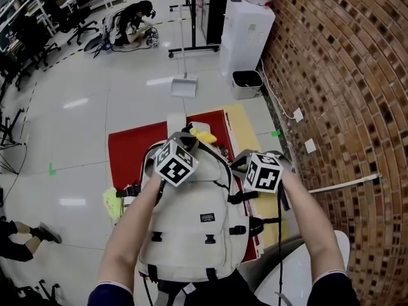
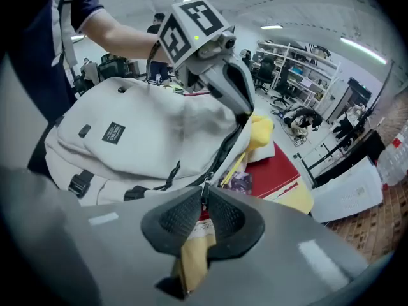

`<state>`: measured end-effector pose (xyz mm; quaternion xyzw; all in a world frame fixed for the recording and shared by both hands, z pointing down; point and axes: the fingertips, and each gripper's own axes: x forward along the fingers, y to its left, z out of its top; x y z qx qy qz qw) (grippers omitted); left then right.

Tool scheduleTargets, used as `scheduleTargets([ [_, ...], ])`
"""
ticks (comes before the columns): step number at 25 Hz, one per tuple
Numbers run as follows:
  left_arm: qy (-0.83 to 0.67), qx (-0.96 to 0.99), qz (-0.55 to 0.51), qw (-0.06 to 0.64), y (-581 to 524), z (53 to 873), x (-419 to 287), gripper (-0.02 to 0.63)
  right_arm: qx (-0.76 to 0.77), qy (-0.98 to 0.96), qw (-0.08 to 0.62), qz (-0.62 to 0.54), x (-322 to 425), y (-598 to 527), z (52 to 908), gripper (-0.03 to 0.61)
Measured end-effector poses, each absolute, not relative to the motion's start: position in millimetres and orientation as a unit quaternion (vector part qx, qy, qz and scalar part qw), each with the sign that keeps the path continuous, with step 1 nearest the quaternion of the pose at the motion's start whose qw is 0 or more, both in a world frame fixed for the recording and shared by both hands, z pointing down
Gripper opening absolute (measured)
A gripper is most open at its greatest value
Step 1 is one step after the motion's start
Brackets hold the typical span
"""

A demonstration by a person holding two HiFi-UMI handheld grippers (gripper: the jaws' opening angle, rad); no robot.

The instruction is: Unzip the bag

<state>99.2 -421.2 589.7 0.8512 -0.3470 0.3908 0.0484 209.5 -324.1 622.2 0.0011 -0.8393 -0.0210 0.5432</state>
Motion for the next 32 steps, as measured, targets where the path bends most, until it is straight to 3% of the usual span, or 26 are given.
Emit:
scheduleTargets([
  [11,-0.364,0.853,0.365,0.075,-417,595,97,0.014,0.073,-0.846,0.527,0.024,229,-282,645,0.024],
  [14,-0.381,0.849,0.355,0.084,-409,598,97,0.065,0.127,-0.858,0.496,0.036,229,-286,642,0.056],
  [15,-0.389,0.848,0.348,0.088,-405,596,95,0.103,0.144,-0.865,0.478,0.047,229,-287,636,0.104],
  [17,-0.408,0.847,0.329,0.092,-400,585,88,0.139,0.177,-0.876,0.445,0.054,230,-293,616,0.120],
  [22,-0.446,0.842,0.288,0.095,-374,544,71,0.139,0.271,-0.913,0.300,0.059,220,-310,535,0.054],
  [23,-0.452,0.843,0.278,0.094,-366,533,69,0.133,0.291,-0.920,0.255,0.067,216,-311,515,0.026],
  [25,-0.464,0.845,0.251,0.090,-352,508,66,0.029,0.321,-0.928,0.175,0.076,207,-313,478,0.006],
  [26,-0.464,0.848,0.238,0.090,-343,497,66,0.006,0.332,-0.929,0.145,0.078,202,-311,463,0.006],
  [32,-0.447,0.873,0.165,0.102,-276,453,71,0.005,0.360,-0.923,0.035,0.128,167,-271,406,0.005],
])
